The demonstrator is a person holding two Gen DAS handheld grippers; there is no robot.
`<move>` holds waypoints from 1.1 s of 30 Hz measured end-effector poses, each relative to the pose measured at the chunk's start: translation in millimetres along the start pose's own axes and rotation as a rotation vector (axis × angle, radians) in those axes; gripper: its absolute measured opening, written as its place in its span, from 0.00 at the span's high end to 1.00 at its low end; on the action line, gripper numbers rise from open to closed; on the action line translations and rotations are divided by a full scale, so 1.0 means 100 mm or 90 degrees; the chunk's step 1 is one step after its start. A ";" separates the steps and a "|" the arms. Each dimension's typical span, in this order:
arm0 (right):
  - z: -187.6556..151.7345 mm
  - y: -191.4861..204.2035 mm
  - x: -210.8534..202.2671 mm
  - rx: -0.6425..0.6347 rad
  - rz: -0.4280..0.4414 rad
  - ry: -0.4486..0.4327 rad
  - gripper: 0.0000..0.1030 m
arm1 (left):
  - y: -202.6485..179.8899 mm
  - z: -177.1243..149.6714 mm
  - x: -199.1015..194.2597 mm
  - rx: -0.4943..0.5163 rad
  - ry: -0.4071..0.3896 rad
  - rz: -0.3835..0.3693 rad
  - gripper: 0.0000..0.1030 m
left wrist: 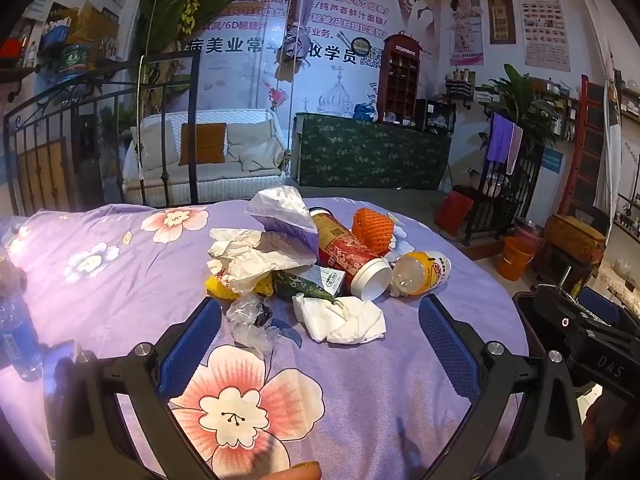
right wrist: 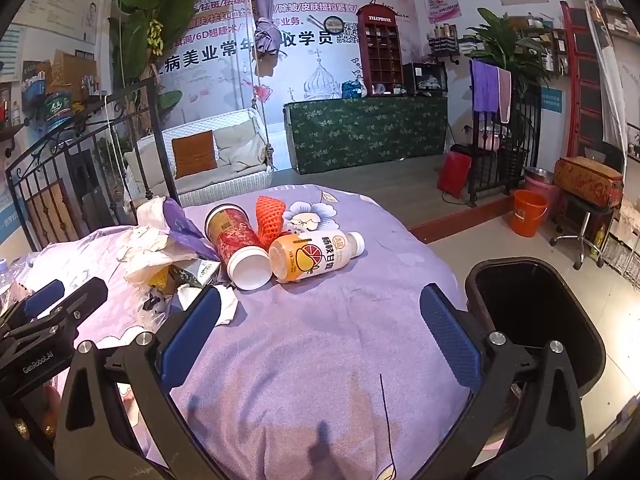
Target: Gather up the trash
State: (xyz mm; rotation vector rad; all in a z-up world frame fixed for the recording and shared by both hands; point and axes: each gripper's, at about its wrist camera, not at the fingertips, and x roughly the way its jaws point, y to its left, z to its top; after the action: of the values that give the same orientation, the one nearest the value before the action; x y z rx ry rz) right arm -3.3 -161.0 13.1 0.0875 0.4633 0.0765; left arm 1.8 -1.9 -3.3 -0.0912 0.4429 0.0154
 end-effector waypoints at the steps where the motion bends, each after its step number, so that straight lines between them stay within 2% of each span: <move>1: 0.04 -0.08 0.00 0.005 0.003 0.003 0.04 | 0.00 0.00 0.00 0.000 0.000 0.000 0.06; 33: 0.02 -0.11 0.02 0.013 0.005 0.011 0.04 | 0.00 0.00 0.03 0.001 0.005 0.000 0.06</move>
State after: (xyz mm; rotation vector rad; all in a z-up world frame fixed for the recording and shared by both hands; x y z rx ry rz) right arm -0.3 -172.3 12.9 0.1088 0.4816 0.0795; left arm 4.3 -1.4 -4.6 -0.0897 0.4507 0.0139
